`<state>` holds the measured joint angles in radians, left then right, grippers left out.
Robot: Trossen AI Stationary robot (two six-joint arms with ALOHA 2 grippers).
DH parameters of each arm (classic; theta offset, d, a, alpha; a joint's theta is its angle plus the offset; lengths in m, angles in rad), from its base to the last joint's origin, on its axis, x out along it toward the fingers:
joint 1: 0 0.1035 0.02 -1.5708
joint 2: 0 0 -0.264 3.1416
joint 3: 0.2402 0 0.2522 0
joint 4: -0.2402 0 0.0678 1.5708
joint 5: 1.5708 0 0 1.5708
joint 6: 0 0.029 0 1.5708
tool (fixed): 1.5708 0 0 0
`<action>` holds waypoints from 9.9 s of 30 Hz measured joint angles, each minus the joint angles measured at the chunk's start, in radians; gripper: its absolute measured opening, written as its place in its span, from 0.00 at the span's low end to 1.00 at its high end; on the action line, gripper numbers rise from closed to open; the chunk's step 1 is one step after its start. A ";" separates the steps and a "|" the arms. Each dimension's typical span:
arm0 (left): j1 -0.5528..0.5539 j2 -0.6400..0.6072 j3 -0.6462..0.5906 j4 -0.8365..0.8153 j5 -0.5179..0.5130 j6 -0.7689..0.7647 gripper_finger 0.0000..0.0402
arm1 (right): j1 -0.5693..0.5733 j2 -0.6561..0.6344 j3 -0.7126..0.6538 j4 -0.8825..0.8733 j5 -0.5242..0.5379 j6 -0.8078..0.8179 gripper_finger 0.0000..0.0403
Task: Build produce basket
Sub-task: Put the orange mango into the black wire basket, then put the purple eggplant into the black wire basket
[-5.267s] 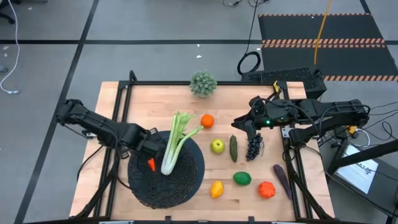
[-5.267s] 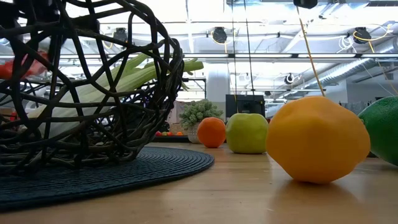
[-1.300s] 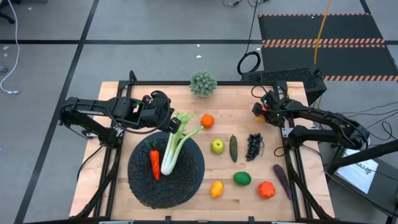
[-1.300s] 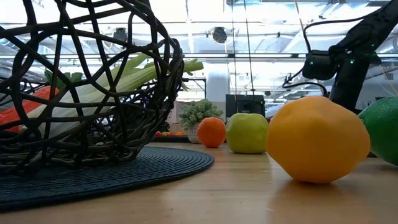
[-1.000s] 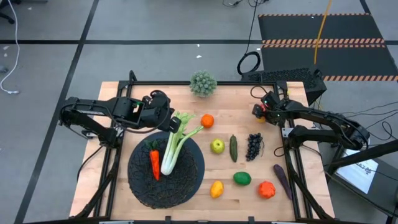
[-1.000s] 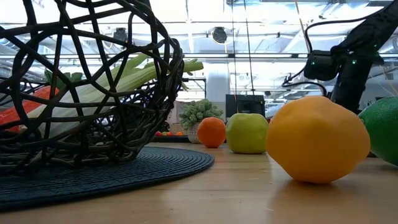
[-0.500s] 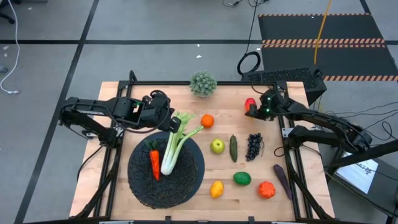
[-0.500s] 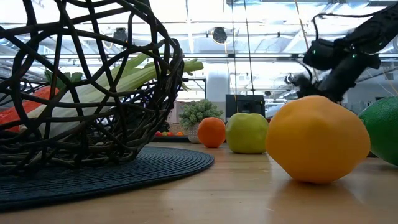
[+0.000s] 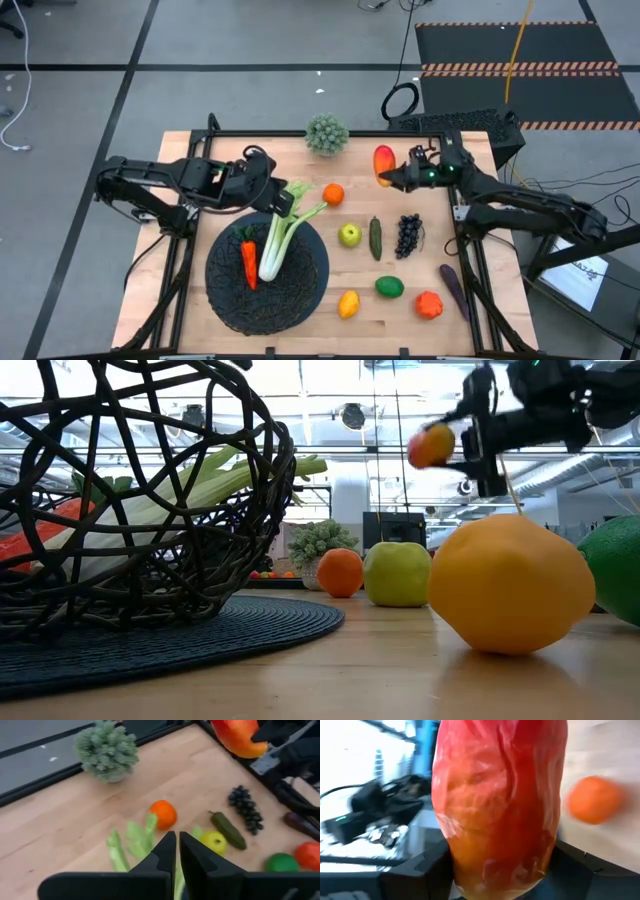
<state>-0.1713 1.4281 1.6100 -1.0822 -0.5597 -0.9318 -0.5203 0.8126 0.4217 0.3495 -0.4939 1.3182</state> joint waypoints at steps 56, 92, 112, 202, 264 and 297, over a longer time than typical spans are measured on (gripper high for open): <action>-0.297 -0.014 0.000 -0.236 -0.042 -0.154 0.06 | 0.607 0.189 0.441 0.035 0.519 -1.465 0.62; -0.297 -0.014 0.000 -0.223 -0.040 -0.156 0.06 | 0.607 0.189 0.441 0.035 0.554 -0.744 0.62; -0.297 -0.014 0.000 -0.224 -0.024 -0.166 0.06 | 0.608 0.189 0.440 0.034 0.576 -0.445 0.62; -0.266 -0.064 0.000 -0.321 0.163 -0.215 0.06 | 0.706 0.849 0.569 0.194 0.438 -0.706 0.81; 0.010 -0.120 -0.002 -0.298 0.117 0.257 0.06 | 1.111 0.304 0.268 -1.337 0.096 0.309 0.81; 0.016 -0.119 -0.003 -0.252 0.143 0.112 0.06 | 0.983 0.276 0.066 -1.023 0.116 0.069 0.39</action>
<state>-0.1555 1.3087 1.6073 -1.3344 -0.4164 -0.8203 0.4628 1.0891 0.4881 -0.6733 -0.3780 1.3871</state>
